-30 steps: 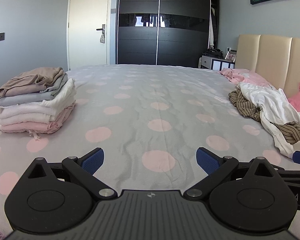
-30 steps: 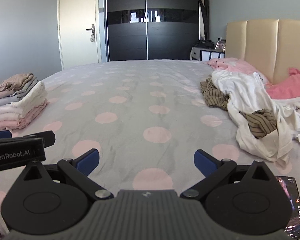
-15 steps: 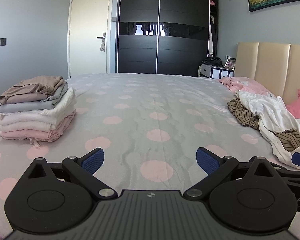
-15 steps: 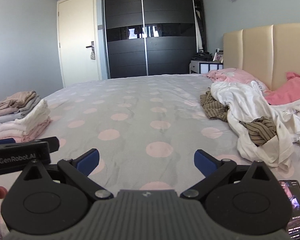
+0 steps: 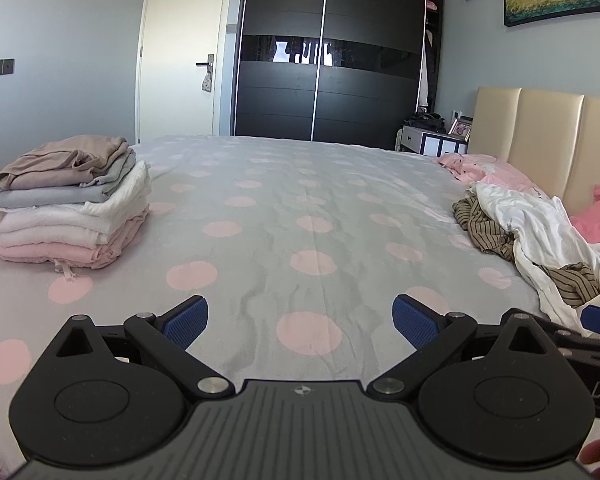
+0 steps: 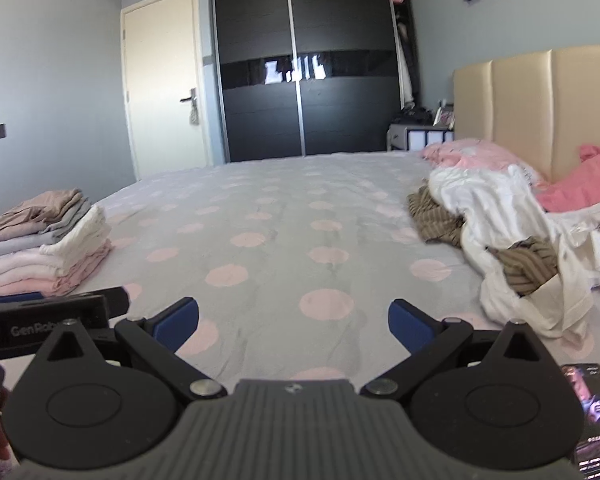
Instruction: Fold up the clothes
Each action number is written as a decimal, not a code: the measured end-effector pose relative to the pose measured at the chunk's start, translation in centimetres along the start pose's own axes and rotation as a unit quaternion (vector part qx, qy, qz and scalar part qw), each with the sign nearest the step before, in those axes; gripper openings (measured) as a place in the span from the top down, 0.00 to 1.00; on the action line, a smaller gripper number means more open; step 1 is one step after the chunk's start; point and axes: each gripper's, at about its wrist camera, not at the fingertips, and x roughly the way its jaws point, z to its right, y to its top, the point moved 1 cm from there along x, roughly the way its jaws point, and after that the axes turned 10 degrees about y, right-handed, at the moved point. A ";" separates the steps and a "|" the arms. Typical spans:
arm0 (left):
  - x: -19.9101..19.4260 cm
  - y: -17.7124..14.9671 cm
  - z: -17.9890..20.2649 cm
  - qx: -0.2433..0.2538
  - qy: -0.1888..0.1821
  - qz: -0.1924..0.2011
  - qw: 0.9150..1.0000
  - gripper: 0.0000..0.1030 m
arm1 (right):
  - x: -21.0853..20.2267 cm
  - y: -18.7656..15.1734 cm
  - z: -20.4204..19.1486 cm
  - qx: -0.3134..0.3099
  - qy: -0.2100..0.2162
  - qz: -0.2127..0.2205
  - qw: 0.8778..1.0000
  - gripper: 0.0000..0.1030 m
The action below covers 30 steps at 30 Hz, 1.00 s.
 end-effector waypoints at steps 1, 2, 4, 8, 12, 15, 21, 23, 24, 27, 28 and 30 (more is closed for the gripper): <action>0.0 0.0 0.0 0.001 -0.001 -0.001 1.000 0.02 | 0.0 0.0 -0.1 -0.005 -0.003 0.000 1.000 0.01; 0.0 0.0 0.0 0.001 -0.003 -0.002 1.000 0.02 | 0.0 0.0 -0.2 -0.007 -0.006 0.002 1.000 0.01; 0.0 0.0 0.0 0.002 -0.005 -0.001 1.000 0.02 | -0.2 0.1 -0.2 -0.003 -0.005 0.009 1.000 0.01; 0.0 0.0 0.0 0.000 -0.002 -0.001 1.000 0.02 | -0.2 0.1 -0.2 -0.001 0.000 0.004 1.000 0.01; 0.0 0.0 0.0 -0.001 -0.001 -0.004 1.000 0.02 | -0.1 0.2 -0.4 0.000 -0.015 -0.005 1.000 0.01; 0.0 0.0 0.0 0.001 -0.001 -0.004 1.000 0.02 | -0.1 0.1 -0.3 0.006 -0.020 -0.005 1.000 0.01; 0.0 0.0 -0.1 0.003 -0.006 -0.005 1.000 0.02 | 0.1 0.0 -0.3 0.009 -0.026 -0.022 0.999 0.01; 0.0 0.0 -0.1 0.003 -0.006 -0.005 1.000 0.02 | 0.2 0.1 -0.1 0.014 -0.034 -0.030 0.999 0.01; -0.1 0.0 0.0 0.005 -0.005 -0.003 1.000 0.02 | 0.3 0.1 0.0 0.019 -0.036 -0.032 0.999 0.01; 0.0 0.0 0.1 0.008 -0.006 -0.004 1.000 0.02 | 0.4 0.1 0.2 0.031 -0.033 -0.044 0.998 0.01; 0.0 0.0 0.1 0.009 -0.006 -0.005 1.000 0.02 | 0.4 0.0 0.2 0.032 -0.029 -0.046 0.998 0.01; 0.1 -0.1 0.1 0.009 -0.005 -0.009 1.000 0.02 | 0.3 0.0 0.1 0.029 -0.025 -0.043 0.998 0.01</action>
